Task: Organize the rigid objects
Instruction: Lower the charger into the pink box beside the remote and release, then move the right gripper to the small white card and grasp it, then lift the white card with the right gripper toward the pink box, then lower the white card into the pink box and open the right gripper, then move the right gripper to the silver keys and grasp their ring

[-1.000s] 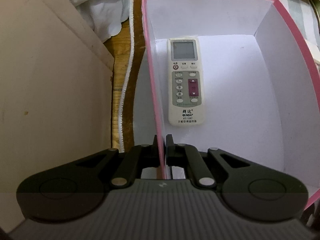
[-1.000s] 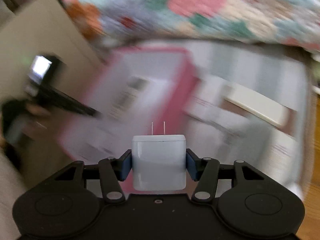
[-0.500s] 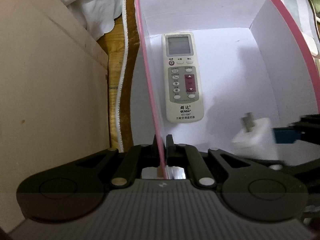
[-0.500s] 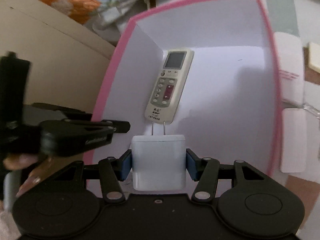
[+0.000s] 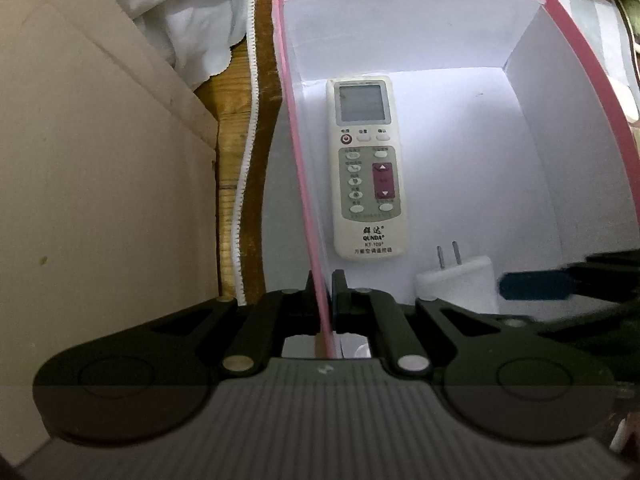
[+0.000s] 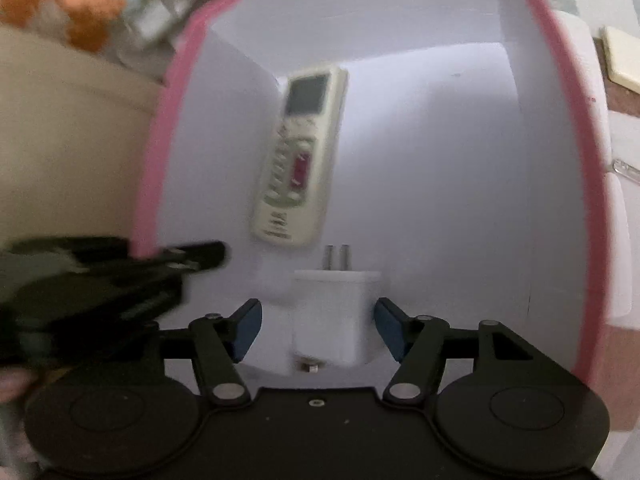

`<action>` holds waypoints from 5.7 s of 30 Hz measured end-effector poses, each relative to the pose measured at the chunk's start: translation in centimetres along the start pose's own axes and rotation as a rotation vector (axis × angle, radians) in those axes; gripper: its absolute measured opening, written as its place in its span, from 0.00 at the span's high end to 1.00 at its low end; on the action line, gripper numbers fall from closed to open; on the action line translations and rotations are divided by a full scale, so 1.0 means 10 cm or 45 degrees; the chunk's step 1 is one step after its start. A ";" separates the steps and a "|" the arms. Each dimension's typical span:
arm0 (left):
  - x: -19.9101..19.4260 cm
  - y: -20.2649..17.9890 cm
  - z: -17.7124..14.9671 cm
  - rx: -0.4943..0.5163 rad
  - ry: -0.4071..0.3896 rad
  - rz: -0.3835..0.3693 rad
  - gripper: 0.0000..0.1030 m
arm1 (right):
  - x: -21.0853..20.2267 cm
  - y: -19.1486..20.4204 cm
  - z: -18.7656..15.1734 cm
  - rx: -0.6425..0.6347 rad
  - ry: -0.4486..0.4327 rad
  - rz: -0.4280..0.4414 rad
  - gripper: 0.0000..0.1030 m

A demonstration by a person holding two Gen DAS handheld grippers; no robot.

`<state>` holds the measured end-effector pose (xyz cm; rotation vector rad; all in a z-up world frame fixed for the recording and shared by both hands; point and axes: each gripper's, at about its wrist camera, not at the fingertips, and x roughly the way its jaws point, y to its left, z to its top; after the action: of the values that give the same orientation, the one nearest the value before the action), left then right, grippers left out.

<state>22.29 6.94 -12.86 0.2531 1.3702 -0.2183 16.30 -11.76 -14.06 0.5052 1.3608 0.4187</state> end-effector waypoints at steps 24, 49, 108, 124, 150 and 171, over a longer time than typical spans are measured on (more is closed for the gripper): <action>0.01 -0.05 0.07 -0.022 -0.038 0.055 0.96 | -0.73 -0.96 -0.27 -0.568 -0.267 -0.396 0.35; -0.12 -0.17 -0.07 -0.040 -0.120 0.166 0.93 | -0.79 -0.98 -0.25 -0.299 -0.415 -0.449 0.57; -0.06 -0.07 -0.06 -0.062 -0.122 0.058 0.95 | -1.48 -0.67 -0.15 -0.234 -0.426 -0.020 0.58; -0.06 -0.04 -0.03 -0.089 -0.123 0.002 0.95 | -0.10 0.51 -0.10 -0.708 0.191 -0.426 0.58; -0.06 -0.26 -0.02 -0.046 -0.166 0.106 0.95 | -1.36 -0.06 -0.23 -0.436 -0.196 -0.014 0.47; -0.06 -0.22 -0.08 -0.233 -0.216 0.120 0.94 | -0.85 -1.22 0.01 -0.697 -0.301 -0.573 0.45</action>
<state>20.82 5.12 -12.53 0.1425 1.1986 -0.0345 14.95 -26.57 -14.06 -0.2002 1.0322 0.3276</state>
